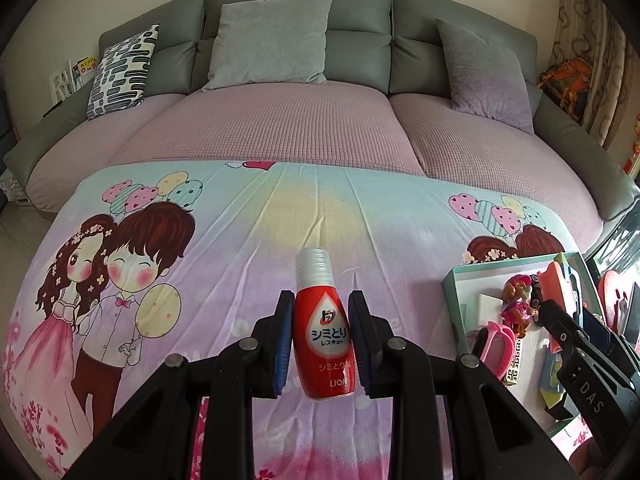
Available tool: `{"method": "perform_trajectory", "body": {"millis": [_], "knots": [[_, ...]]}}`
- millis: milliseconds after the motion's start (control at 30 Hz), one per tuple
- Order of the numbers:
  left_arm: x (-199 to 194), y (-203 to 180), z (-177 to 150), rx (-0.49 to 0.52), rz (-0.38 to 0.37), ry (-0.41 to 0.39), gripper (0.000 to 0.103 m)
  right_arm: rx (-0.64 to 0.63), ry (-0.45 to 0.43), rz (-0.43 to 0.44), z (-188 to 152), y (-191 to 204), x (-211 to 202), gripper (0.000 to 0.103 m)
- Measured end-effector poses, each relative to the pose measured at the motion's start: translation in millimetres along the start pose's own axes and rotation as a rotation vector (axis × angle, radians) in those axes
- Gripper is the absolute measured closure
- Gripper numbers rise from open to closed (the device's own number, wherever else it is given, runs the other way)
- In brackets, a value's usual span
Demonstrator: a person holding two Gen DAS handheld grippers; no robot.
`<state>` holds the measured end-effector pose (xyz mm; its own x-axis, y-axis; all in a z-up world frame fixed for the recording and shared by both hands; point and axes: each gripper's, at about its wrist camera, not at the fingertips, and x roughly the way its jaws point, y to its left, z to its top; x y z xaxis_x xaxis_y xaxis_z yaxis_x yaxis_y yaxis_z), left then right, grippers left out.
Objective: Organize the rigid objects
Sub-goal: 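Lift and carry the red bottle with left tool while right tool carries the pink-and-blue toy to the box, then lower the red bottle into the box with left tool while right tool releases the pink-and-blue toy there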
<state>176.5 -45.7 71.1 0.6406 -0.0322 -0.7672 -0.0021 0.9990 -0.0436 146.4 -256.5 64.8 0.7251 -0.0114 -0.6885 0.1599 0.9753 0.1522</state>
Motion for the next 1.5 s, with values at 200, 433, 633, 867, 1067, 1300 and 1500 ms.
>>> {"method": "perform_trajectory", "body": {"millis": [200, 433, 633, 867, 1067, 1300, 1500], "knots": [[-3, -26, -1, 0.038, -0.077, 0.008, 0.075, 0.044, 0.005, -0.068, 2, -30, -9, 0.045], [-2, -74, -8, 0.128, -0.193, 0.046, 0.075, 0.091, 0.004, -0.100, 2, -55, -20, 0.045], [3, -105, -18, 0.198, -0.247, 0.079, 0.075, 0.118, 0.017, -0.120, 1, -71, -24, 0.045], [19, -131, -33, 0.259, -0.265, 0.147, 0.074, 0.123, 0.072, -0.130, -5, -77, -10, 0.045], [33, -143, -45, 0.299, -0.267, 0.199, 0.074, 0.110, 0.114, -0.125, -10, -76, 1, 0.045], [44, -150, -52, 0.326, -0.269, 0.238, 0.074, 0.106, 0.136, -0.125, -13, -75, 7, 0.045], [52, -155, -59, 0.349, -0.265, 0.271, 0.074, 0.103, 0.167, -0.120, -17, -74, 16, 0.045]]}}
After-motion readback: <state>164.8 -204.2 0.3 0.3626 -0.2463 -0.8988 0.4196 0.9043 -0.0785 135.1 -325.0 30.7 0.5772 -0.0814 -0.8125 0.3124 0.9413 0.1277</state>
